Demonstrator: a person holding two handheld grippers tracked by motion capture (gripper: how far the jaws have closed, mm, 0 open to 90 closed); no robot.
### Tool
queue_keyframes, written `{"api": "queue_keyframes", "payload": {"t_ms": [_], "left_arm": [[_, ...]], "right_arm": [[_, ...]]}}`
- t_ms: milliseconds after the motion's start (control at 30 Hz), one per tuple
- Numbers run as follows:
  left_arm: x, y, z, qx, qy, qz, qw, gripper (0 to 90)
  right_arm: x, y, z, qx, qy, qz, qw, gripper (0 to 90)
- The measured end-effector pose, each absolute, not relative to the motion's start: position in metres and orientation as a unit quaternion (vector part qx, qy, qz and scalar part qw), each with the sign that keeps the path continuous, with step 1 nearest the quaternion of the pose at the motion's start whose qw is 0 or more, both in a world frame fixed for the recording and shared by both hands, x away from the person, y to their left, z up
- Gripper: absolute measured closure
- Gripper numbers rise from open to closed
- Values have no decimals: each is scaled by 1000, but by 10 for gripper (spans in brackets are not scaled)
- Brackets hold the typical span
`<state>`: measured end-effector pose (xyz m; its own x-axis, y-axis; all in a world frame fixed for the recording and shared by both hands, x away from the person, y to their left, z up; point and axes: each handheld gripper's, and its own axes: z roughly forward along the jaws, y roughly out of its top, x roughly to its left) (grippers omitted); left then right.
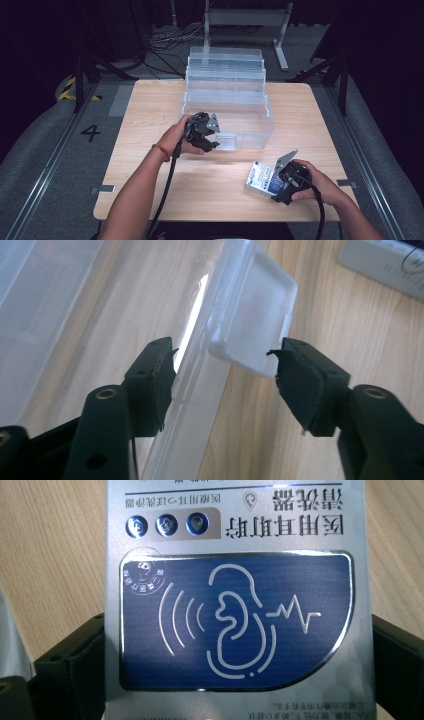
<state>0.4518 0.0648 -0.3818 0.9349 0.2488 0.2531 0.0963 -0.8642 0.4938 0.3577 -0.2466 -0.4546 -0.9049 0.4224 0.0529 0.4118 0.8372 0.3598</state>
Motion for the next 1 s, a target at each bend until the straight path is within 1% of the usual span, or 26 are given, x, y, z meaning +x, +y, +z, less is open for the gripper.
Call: {"api": "queue_keyframes", "payload": {"t_ms": [133,200,233,300,467,700,767,1000], "left_arm": [[461,59,-385,960,82,149,223,534],[468,59,-383,962,78,127,227,588],[469,60,-382,962,81,117,232,588],[475,64,-382,962,77,97,245,616],[476,69,-380,960,58,72,265,724],[459,73,-377,966,9,61,250,772],[449,76,-376,968,-4,70,241,775],[423,95,-375,969,-30,70,234,779]], "right_arm": [[358,-248,-457,220,957,186,10,26],[358,-249,-457,218,958,186,9,26],[358,-249,-457,218,958,186,9,26],[358,-249,-458,217,958,188,6,25],[358,-250,-459,216,958,189,4,23],[358,-251,-459,209,960,188,9,25],[357,-251,-459,208,960,187,9,26],[357,-254,-459,208,962,177,6,26]]}}
